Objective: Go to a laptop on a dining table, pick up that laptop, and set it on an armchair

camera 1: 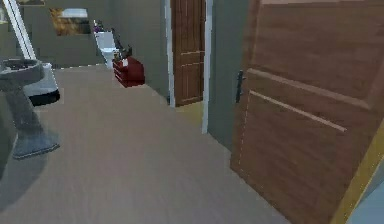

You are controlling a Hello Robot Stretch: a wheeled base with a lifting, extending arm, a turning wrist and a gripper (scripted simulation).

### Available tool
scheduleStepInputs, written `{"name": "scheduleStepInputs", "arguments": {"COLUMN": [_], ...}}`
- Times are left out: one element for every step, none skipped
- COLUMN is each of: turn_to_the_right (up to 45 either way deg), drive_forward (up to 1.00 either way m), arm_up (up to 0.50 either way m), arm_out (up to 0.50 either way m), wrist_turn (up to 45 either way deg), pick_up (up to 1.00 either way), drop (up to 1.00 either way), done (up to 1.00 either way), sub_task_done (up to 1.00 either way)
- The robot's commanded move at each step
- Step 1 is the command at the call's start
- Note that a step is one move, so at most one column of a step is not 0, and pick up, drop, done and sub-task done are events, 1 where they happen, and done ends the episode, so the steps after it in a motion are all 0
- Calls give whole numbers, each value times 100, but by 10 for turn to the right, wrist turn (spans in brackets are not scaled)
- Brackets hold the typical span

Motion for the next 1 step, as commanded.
{"name": "scheduleStepInputs", "arguments": {"turn_to_the_right": [-150], "drive_forward": [0], "arm_up": [0], "arm_out": [0], "wrist_turn": [0], "pick_up": [0], "drop": [0], "done": [0], "sub_task_done": [0]}}
